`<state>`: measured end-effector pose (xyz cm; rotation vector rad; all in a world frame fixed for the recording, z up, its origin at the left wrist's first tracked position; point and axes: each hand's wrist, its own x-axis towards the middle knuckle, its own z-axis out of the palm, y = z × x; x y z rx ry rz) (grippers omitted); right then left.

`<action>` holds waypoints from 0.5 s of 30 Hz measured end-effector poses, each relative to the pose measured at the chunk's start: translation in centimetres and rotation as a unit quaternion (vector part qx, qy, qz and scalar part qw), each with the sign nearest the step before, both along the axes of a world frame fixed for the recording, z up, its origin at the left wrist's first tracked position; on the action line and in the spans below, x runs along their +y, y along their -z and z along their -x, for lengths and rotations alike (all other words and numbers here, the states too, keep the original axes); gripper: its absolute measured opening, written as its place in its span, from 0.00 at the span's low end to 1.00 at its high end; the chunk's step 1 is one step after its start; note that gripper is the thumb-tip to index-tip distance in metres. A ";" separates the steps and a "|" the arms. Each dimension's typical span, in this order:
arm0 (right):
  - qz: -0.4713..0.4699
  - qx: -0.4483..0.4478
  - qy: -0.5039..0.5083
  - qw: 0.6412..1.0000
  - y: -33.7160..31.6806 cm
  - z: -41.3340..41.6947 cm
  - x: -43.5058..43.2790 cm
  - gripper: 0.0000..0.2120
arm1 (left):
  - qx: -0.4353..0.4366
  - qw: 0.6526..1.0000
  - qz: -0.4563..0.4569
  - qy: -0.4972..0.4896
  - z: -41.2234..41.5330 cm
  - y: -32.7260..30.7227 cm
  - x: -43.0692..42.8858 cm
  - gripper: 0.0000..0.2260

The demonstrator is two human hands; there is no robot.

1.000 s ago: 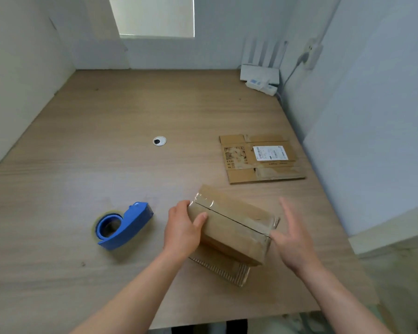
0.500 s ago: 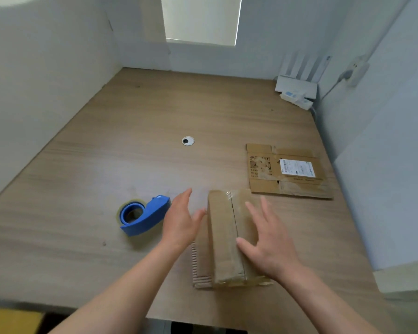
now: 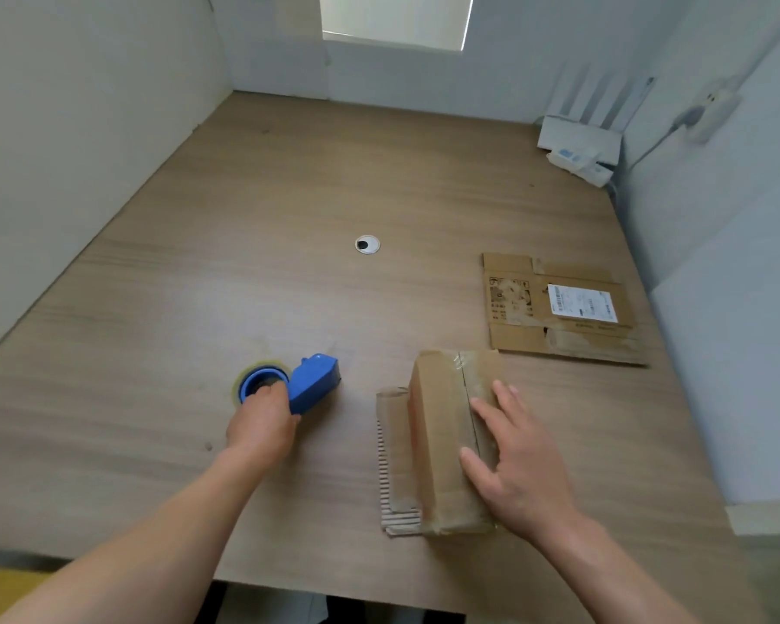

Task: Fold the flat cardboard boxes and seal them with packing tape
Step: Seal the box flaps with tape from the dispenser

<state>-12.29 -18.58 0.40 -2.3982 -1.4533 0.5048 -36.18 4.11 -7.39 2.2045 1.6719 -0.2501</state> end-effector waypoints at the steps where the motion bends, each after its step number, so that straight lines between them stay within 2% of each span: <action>1: 0.001 0.001 0.003 1.000 -0.1 0.0 0.1 0.34 | 0.007 1.000 -0.002 0.001 0.0 0.1 0.3 0.14; 5: -0.004 0.008 0.027 1.000 -0.8 0.2 0.8 0.35 | -0.016 0.998 -0.036 0.041 0.3 -0.4 1.1 0.10; 10: -0.100 0.019 0.051 0.993 -3.1 -0.1 3.6 0.28 | -0.091 0.981 -0.097 0.143 -0.4 -4.4 2.1 0.06; 12: -0.132 0.051 0.048 0.989 -4.2 -0.4 5.0 0.26 | -0.135 0.965 -0.114 0.191 -0.8 -6.6 2.5 0.07; 15: -0.145 0.139 0.044 0.979 -5.7 -1.2 7.2 0.31 | -0.185 0.932 -0.139 0.280 -1.4 -10.1 3.1 0.08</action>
